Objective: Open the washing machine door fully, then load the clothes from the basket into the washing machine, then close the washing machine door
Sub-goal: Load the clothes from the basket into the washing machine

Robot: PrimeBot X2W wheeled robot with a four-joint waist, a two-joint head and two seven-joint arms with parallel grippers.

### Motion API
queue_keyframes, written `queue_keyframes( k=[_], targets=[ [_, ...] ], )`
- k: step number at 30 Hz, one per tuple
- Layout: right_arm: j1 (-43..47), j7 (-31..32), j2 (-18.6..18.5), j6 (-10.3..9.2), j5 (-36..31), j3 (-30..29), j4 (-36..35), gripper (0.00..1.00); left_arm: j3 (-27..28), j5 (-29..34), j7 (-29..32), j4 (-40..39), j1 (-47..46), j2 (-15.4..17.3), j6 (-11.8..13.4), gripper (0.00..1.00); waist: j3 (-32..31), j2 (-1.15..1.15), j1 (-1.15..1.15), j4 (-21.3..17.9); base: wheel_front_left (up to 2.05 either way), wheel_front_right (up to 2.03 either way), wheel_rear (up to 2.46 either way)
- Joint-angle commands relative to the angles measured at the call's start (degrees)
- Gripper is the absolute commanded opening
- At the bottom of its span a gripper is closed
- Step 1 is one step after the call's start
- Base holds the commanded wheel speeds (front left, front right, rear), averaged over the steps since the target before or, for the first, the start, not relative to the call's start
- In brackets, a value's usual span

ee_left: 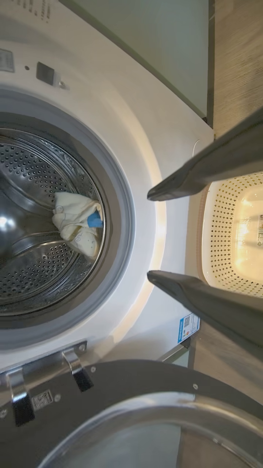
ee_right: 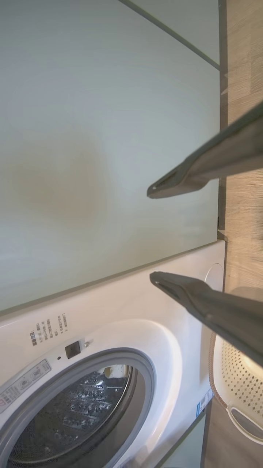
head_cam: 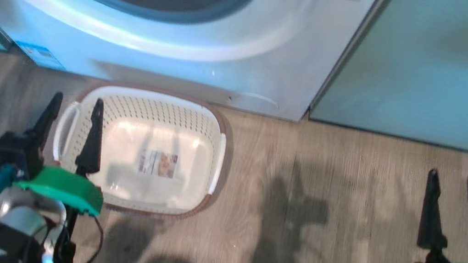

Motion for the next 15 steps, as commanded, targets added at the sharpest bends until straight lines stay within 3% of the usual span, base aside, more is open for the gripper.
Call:
queue_keyframes(
  k=[1, 15],
  targets=[
    [0.8, -0.4, -0.9, -0.16, -0.7, 1.0, -1.2, 1.0, 2.5, 1.1, -0.4, -1.5, -0.4, 0.8, -0.3, 1.0, -3.4, -0.01, 0.01, 1.6, 0.0, 0.0, 0.0],
    [7.2, 0.1, -0.9, -0.16, -1.2, 2.7, 0.6, 1.0, 3.1, 4.3, -0.4, -0.9, 7.9, -2.9, -3.1, 1.0, -14.0, -0.01, 0.01, 0.9, 0.0, 0.0, 0.0]
  ],
)
